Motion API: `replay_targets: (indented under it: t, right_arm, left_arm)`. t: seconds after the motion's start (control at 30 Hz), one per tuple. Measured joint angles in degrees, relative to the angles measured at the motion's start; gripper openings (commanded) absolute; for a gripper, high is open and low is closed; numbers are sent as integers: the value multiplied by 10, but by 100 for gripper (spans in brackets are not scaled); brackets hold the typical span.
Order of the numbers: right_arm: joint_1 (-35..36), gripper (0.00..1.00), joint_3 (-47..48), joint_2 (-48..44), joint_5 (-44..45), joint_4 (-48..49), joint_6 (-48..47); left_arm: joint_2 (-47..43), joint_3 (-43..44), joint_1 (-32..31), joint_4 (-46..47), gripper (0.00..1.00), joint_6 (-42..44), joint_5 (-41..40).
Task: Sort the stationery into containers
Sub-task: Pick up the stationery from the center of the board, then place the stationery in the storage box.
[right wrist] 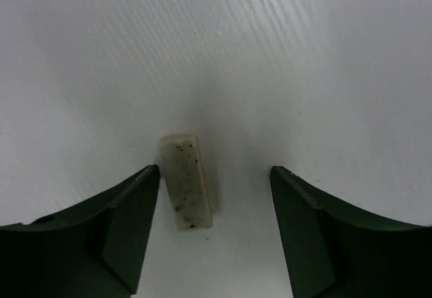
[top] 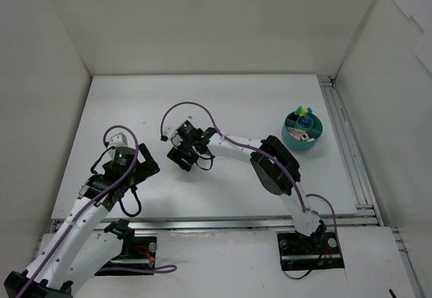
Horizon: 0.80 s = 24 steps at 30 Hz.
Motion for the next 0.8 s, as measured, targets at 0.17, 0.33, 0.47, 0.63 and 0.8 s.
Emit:
replay_targets:
  t: [0.17,0.33,0.47,0.63,0.8]
  right_arm:
    - [-1,6,-9,4,1,25,-4]
    - [-4,0,-25,-7,7,38,6]
    - [-21,0,-73,-56,13,33,34]
    - [-139,0,-143,-218,53,26,88]
    - [-366,0,-170,-376,87,41,141]
  left_arm:
    - [-17,0,2,-5,100,0,-9]
    - [-25,0,2,-16,100,0,-21]
    - [-28,0,2,-16,100,5,-21]
    - [-12,0,6,12,100,31,-4]
    - [26,0,12,55,100,61,20]
